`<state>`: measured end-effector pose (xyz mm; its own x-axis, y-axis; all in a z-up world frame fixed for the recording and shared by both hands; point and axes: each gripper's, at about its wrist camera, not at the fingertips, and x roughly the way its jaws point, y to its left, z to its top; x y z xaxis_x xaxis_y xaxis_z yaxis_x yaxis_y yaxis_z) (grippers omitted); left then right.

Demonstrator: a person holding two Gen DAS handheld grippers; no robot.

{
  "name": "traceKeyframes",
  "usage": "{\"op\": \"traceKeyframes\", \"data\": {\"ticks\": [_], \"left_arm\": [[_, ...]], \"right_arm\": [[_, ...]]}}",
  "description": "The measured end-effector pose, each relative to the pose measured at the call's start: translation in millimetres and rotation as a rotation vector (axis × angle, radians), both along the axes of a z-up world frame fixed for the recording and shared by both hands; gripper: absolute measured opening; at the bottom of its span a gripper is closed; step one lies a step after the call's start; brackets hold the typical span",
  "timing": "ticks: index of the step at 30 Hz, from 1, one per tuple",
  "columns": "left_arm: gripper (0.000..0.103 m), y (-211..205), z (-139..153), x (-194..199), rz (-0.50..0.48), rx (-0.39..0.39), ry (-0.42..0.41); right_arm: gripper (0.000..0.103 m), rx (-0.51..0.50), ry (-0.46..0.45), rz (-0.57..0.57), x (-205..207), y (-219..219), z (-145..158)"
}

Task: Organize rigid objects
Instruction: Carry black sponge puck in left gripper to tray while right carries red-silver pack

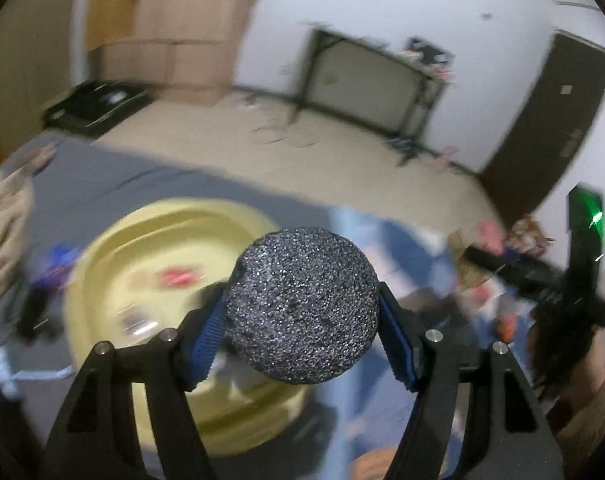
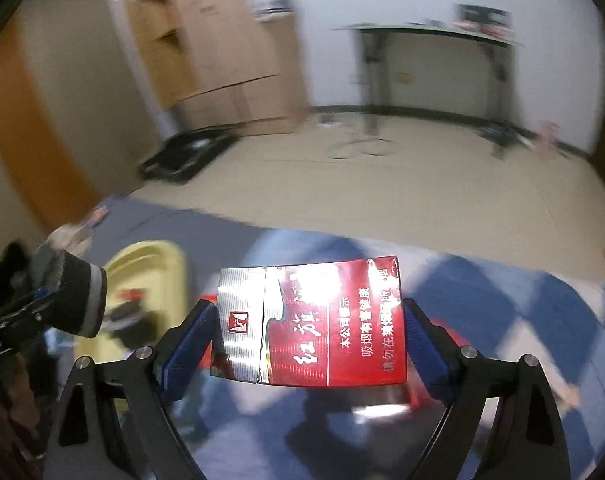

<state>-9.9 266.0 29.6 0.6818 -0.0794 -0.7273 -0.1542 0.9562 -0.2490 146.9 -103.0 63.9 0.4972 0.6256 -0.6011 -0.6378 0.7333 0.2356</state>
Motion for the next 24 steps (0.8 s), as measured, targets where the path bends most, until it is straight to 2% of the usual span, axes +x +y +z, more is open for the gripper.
{"op": "traceKeyframes", "data": {"ticks": [2, 4, 6, 9, 13, 16, 21, 24], "left_arm": [[0.071, 32.4, -18.3, -18.4, 0.066, -0.007, 0.055], [0.071, 57.0, -42.7, -31.2, 0.115, -0.059, 0.113], [0.071, 69.1, -66.3, -34.2, 0.13, -0.076, 0.165], [0.071, 74.6, -89.2, -29.4, 0.123, -0.068, 0.215], [0.071, 86.3, -107.0, -8.4, 0.102, -0.077, 0.239], [0.071, 99.0, -118.0, 1.6, 0.109, -0.083, 0.257], [0.072, 99.4, -119.2, 8.9, 0.111, -0.067, 0.24], [0.074, 105.0, -117.6, 6.7, 0.139, -0.102, 0.225]], "right_arm": [[0.091, 0.003, 0.009, 0.089, -15.7, 33.6, 0.3], [0.091, -0.01, 0.037, 0.183, -36.5, 70.7, -8.8], [0.091, -0.062, 0.049, 0.274, -64.8, 108.4, -26.9], [0.091, -0.132, 0.069, 0.352, -91.1, 144.4, -53.0], [0.091, -0.221, 0.082, 0.388, -95.5, 174.7, -81.1], [0.091, -0.25, 0.066, 0.397, -94.0, 189.1, -86.5], [0.091, -0.315, 0.022, 0.419, -90.2, 220.4, -96.5], [0.091, -0.322, 0.007, 0.424, -89.4, 242.8, -99.4]]}}
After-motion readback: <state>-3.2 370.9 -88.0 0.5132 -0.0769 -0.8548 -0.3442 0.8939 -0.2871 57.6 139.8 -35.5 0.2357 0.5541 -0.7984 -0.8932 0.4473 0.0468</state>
